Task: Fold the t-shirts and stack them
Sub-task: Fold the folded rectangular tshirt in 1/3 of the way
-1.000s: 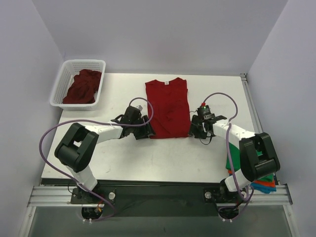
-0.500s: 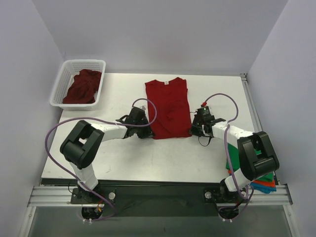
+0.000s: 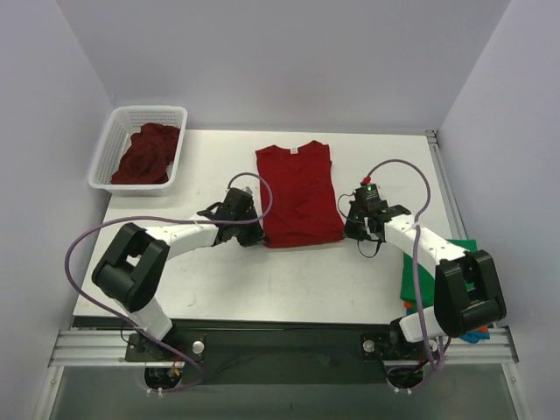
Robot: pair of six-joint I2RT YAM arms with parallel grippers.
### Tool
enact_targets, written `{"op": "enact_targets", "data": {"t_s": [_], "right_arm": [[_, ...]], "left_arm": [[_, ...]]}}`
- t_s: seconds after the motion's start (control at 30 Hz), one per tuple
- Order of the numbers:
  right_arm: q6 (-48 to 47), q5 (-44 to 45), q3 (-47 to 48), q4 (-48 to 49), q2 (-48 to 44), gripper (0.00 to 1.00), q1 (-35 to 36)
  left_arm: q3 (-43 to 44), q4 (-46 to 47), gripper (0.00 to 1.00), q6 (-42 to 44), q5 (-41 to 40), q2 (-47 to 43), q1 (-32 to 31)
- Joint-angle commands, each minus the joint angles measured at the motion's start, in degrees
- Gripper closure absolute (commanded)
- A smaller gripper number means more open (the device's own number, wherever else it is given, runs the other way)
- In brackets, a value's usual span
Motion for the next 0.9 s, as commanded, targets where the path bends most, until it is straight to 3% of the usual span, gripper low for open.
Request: {"op": "enact_targets", "data": {"t_s": [0.0,0.27,0.4,0.57,0.6,0.63,0.67,0.8,0.87], "right_arm": [[-3.6,3.4,1.8,-8.5,-5.6,1.0,-0.7],[-2.1,2.1,-5.9,-14.8,-15.8,1.0,3.3],[3.4,1.8,-12.9,-16.0,-22.9,1.0,8.8],[11.9,3.5,-20.1,-16.1,-29.2,1.0,20.6],[12.8,3.8,-21.1,-16.0,-29.5,0.96,22.6],[14.7,5.9,-21.3,-16.1,-29.5,0.91,24.2],[15.3,6.4,-21.3,-16.1,-29.4,0.86,26.7],[15.6,8.5,-20.3,-17.9,-30.7,0.57,27.6],[14.7,9.8,-17.6,-19.3,-31.7,0.55,27.4]], "left_arm": [[-1.2,-5.3,1.0,1.8,-0.6,-4.7,0.8],[-12.7,-8.5,1.0,1.9,2.7,-15.5,0.5],[-20.1,-10.4,1.0,0.9,3.7,-23.7,-0.8],[-28.7,-11.6,1.0,-2.3,5.0,-32.0,-2.2],[-29.5,-12.3,1.0,-2.5,5.2,-34.1,-2.3],[-30.2,-13.2,0.94,-2.8,5.0,-35.0,-2.4],[-30.3,-14.8,0.7,-2.8,4.9,-36.1,-2.3],[-28.2,-19.5,0.41,-2.5,2.9,-42.7,-2.2],[-24.2,-23.4,0.39,-1.3,1.6,-44.0,-2.1]]}}
